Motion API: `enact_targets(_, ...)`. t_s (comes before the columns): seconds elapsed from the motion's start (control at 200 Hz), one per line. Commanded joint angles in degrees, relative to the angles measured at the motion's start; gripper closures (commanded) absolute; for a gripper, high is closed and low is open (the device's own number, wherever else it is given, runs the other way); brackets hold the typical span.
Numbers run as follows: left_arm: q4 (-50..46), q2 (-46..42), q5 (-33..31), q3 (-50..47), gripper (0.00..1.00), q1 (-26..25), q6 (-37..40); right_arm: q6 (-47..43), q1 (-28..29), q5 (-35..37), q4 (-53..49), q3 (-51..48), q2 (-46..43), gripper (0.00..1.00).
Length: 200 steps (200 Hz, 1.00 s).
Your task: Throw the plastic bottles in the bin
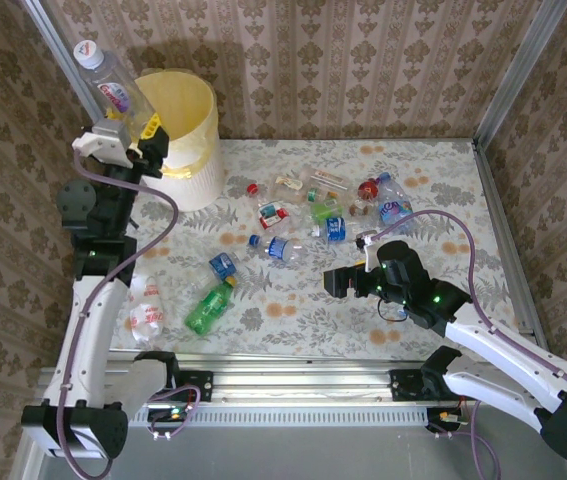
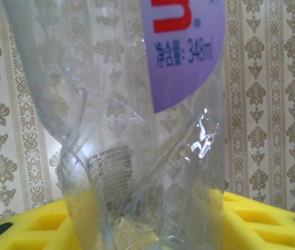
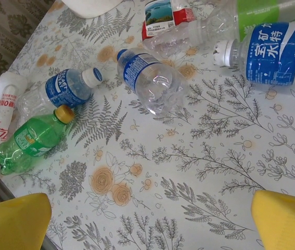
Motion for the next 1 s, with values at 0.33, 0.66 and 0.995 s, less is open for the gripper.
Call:
enact_targets(0.33, -28.21, 16.43, 1.72, 21.41, 0.44, 4.28, -5.72, -1.79, -0.62, 1.49, -1.18, 1.25, -0.6, 0.0)
enact_targets(0.66, -61.93, 43.8, 5.68, 57.02, 0.0, 9.16, -14.06, -1.7, -0.91, -0.59, -3.14, 0.61, -3.91, 0.0)
enact_targets(0.995, -61.18, 26.13, 0.78, 52.98, 0.0, 8.03, -13.18, -1.17, -1.0, 0.01, -3.25, -1.87, -6.9, 0.0)
